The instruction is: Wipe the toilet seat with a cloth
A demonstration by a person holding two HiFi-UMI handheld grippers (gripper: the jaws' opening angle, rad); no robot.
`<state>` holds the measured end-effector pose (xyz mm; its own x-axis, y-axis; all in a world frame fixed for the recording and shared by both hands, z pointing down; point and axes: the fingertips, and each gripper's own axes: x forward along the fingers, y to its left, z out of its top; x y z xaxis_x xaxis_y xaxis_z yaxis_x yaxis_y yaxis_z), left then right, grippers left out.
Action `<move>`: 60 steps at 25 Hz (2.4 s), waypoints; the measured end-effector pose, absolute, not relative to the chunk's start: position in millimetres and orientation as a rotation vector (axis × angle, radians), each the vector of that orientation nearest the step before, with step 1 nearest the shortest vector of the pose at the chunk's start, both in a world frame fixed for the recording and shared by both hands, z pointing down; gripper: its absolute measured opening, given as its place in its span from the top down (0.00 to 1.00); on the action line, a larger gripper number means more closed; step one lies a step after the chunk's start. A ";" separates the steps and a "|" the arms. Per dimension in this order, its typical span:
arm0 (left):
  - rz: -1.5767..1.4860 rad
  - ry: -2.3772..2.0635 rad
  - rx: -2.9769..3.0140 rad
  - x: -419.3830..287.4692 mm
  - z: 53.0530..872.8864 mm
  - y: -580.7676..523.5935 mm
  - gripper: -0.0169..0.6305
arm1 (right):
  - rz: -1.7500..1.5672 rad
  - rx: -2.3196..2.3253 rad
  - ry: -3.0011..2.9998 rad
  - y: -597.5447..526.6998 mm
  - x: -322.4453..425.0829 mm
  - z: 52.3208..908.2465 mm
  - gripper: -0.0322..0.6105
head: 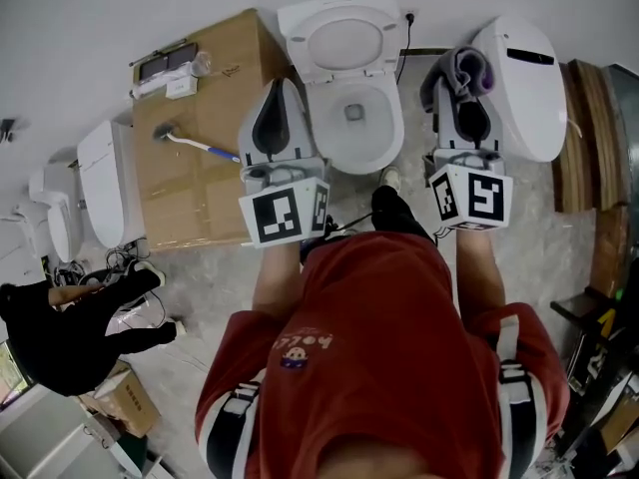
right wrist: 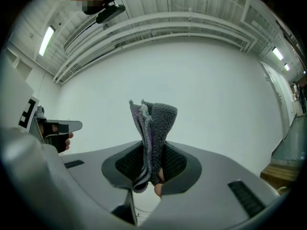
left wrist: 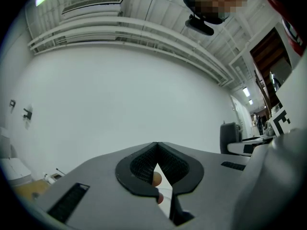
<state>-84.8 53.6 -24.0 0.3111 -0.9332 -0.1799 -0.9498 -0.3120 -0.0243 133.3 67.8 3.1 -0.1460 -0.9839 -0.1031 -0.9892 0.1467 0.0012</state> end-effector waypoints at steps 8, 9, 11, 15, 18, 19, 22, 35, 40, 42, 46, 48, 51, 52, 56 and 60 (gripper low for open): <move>0.155 1.823 -2.383 -38.2 -29.1 -26.6 0.95 | 0.109 -1.936 2.379 -23.0 179.7 2.2 0.83; 0.147 1.830 -2.376 -33.4 -27.4 -35.0 0.95 | 0.103 -1.928 2.386 -32.6 184.5 4.4 0.83; 0.132 1.849 -2.362 -25.8 -22.9 -49.7 0.95 | 0.085 -1.907 2.407 -50.3 192.2 10.5 0.83; 0.093 1.903 -2.339 -19.1 -6.1 -67.0 0.95 | 0.040 -1.874 2.459 -76.3 200.8 30.6 0.83; 0.059 1.919 -2.346 -21.1 12.8 -75.4 0.95 | 0.001 -1.874 2.472 -86.6 200.2 50.3 0.83; 0.066 1.917 -2.344 -23.7 18.4 -78.3 0.95 | -0.004 -1.873 2.469 -89.1 198.4 56.3 0.83; 0.141 1.885 -2.323 -33.8 33.4 -87.9 0.95 | -0.008 -1.872 2.460 -98.7 189.6 75.6 0.83; 0.139 1.880 -2.434 -65.6 204.7 -134.1 0.95 | -0.182 -2.018 2.496 -132.9 155.3 247.9 0.83; 0.053 1.887 -2.511 -70.7 287.8 -142.9 0.95 | -0.238 -2.106 2.512 -138.1 146.8 341.0 0.83; 0.041 1.889 -2.528 -71.7 317.5 -145.2 0.95 | -0.257 -2.135 2.516 -139.0 144.5 376.7 0.83; 0.035 1.902 -2.535 -75.2 374.6 -152.4 0.95 | -0.259 -2.185 2.523 -145.2 141.9 443.3 0.83; 0.028 1.906 -2.537 -76.9 401.4 -154.6 0.95 | -0.261 -2.204 2.528 -150.5 141.0 475.3 0.83; 0.014 1.901 -2.547 -78.5 437.2 -156.4 0.95 | -0.252 -2.245 2.518 -161.2 143.2 516.7 0.83; 0.011 1.899 -2.548 -79.5 446.9 -156.7 0.95 | -0.246 -2.259 2.513 -165.1 144.4 528.3 0.83; -0.012 1.883 -2.536 -87.0 475.7 -157.8 0.95 | -0.217 -2.302 2.493 -180.4 149.8 563.5 0.83; 0.009 1.894 -2.508 -96.3 486.9 -161.9 0.95 | -0.211 -2.341 2.468 -200.5 152.7 590.0 0.83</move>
